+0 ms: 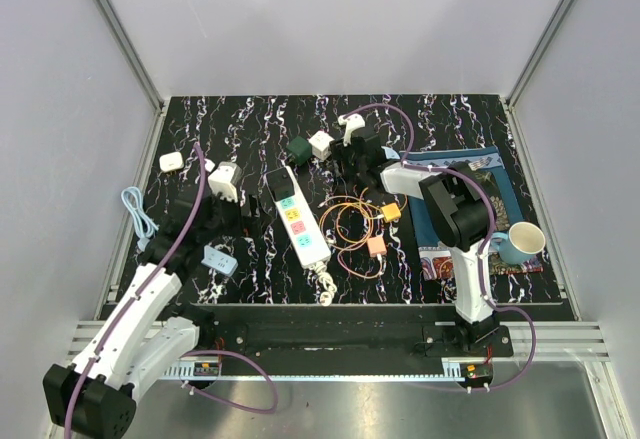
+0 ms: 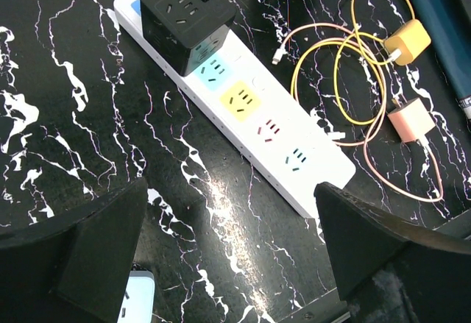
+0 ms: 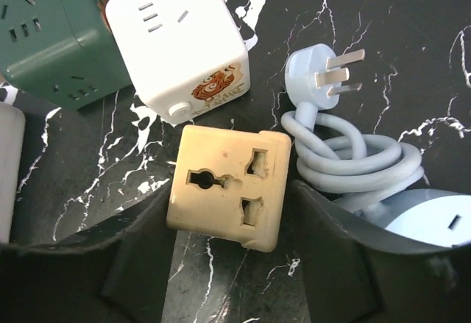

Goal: Insert the plug
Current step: Pick up the plug from the center of the board.

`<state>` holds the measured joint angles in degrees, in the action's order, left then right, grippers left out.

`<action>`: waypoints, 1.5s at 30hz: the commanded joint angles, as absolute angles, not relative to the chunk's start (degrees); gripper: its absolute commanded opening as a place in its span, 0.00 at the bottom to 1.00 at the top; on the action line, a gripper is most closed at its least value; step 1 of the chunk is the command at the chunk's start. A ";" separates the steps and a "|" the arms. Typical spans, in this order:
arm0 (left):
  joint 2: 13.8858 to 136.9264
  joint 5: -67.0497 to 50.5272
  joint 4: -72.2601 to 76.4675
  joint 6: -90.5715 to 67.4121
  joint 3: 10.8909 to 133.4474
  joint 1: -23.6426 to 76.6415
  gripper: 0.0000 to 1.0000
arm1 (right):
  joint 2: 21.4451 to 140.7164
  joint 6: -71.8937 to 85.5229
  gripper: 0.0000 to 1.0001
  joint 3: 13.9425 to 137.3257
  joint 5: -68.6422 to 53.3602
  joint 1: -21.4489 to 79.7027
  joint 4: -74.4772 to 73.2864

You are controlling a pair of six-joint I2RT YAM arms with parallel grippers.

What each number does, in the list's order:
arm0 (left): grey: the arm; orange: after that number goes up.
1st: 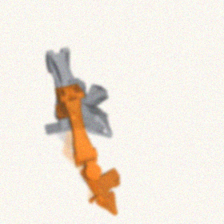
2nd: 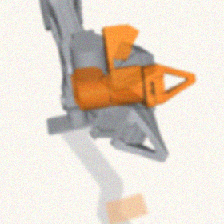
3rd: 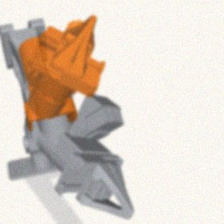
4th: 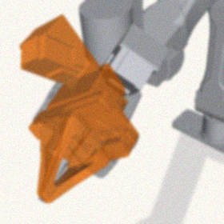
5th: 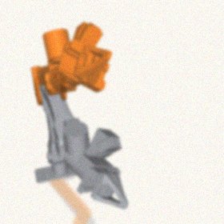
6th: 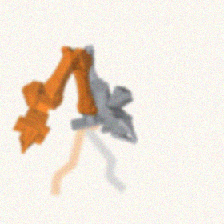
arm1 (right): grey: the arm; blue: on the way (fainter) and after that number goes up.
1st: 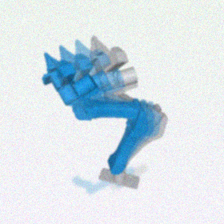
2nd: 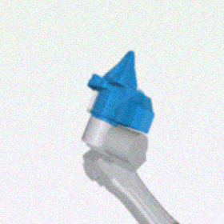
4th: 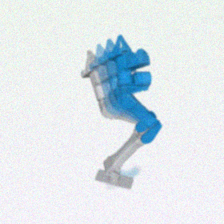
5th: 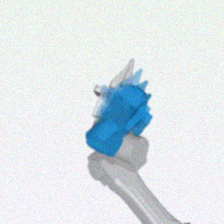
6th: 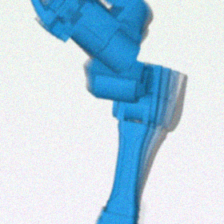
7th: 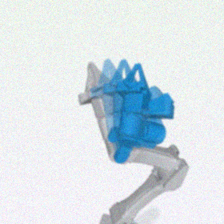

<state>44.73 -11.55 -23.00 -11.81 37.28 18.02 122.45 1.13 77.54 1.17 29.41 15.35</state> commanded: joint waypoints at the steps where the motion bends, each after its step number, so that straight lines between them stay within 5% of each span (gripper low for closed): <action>1: 44.12 -10.72 -21.53 -10.81 40.78 18.11 0.99 | 118.84 0.53 0.53 77.44 3.43 30.32 19.51; 5: 44.91 -10.81 -21.88 -11.42 42.97 18.11 0.99 | 114.09 -2.19 0.28 73.58 1.15 30.85 18.99; 8: 46.58 -11.16 -21.88 -12.56 45.16 18.11 0.99 | 108.82 -4.30 0.21 70.33 -1.30 31.81 17.84; 24: 65.29 -24.52 -25.57 -22.67 61.95 18.19 0.99 | 80.35 -16.17 0.15 57.92 -9.58 42.53 8.26; 30: 68.02 -29.00 -26.01 -24.96 66.44 19.77 0.99 | 77.43 -19.60 0.15 57.39 -9.67 45.17 5.11; 45: 76.63 -19.34 -29.79 -17.76 72.24 31.64 0.93 | 76.81 -22.06 0.15 59.94 -9.75 47.55 0.44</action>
<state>74.50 -23.14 -29.30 -20.53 68.86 30.59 79.15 -21.28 57.01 -8.69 46.50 -0.97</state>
